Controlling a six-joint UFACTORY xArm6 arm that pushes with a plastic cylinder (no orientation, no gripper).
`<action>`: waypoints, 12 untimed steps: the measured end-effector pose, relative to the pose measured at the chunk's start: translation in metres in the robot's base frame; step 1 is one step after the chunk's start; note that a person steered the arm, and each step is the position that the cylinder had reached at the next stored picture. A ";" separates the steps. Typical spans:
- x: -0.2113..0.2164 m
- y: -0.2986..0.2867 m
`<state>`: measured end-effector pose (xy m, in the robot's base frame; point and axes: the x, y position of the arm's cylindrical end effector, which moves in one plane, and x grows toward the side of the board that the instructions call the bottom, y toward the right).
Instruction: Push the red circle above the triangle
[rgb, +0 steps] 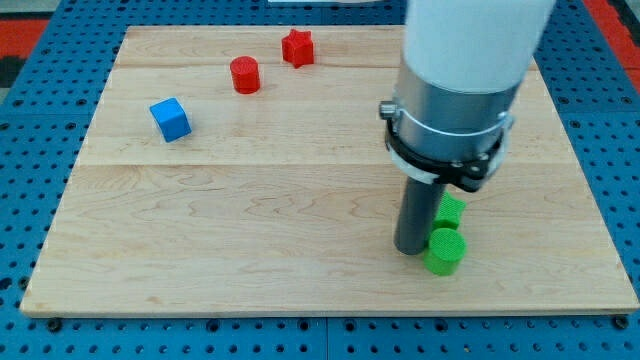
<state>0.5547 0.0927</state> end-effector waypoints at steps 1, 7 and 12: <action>0.010 0.010; -0.239 -0.188; -0.298 -0.129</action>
<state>0.2567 -0.0365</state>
